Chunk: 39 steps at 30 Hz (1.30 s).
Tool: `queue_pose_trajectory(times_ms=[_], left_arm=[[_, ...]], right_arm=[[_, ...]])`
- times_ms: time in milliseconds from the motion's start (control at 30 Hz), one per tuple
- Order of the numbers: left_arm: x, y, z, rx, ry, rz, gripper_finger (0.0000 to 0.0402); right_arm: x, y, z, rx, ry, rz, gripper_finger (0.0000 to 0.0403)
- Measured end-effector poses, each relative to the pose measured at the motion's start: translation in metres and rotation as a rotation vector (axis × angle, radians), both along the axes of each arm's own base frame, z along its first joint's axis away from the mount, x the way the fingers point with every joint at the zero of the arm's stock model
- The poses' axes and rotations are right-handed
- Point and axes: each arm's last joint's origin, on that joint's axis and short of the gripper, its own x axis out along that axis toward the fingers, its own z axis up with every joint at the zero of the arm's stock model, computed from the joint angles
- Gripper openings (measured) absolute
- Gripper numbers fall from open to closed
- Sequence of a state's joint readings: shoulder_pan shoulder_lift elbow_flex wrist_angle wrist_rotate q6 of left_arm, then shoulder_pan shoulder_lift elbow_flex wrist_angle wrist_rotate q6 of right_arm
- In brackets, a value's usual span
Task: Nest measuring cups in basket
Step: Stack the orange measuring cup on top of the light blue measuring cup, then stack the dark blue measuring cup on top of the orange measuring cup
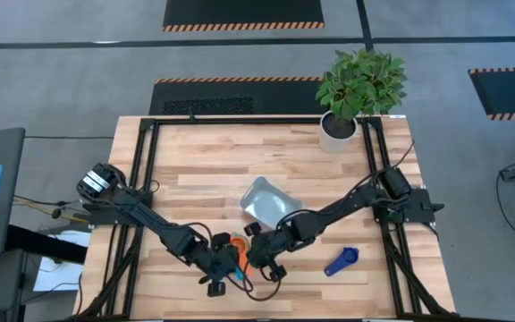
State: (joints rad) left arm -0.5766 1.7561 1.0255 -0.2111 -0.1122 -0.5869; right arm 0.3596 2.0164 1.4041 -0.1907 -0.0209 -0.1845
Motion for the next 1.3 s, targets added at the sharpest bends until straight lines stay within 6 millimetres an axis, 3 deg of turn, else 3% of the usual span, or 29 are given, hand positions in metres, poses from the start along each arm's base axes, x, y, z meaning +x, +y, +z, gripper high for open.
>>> queue_pose_trajectory(times_ms=[400, 700, 900, 1100, 1300], left_arm=[[-0.008, -0.006, 0.009, -0.004, -0.006, -0.027, 0.0000], [-0.040, 0.003, 0.056, 0.168, -0.157, 0.140, 0.0000], [-0.049, 0.011, 0.076, 0.346, -0.371, 0.373, 0.0000], [-0.043, 0.012, 0.075, 0.343, -0.418, 0.450, 0.0000], [-0.015, 0.005, 0.073, 0.306, -0.576, 0.503, 0.0000]], right_arm=[[0.005, -0.011, 0.003, 0.023, -0.021, -0.027, 0.0013], [-0.013, -0.020, 0.027, -0.013, -0.019, -0.119, 0.0021], [-0.050, -0.036, 0.043, 0.023, -0.144, -0.278, 0.0011], [-0.101, -0.051, 0.039, 0.155, -0.236, -0.398, 0.0023], [-0.136, -0.052, 0.042, 0.158, -0.289, -0.436, 0.0020]])
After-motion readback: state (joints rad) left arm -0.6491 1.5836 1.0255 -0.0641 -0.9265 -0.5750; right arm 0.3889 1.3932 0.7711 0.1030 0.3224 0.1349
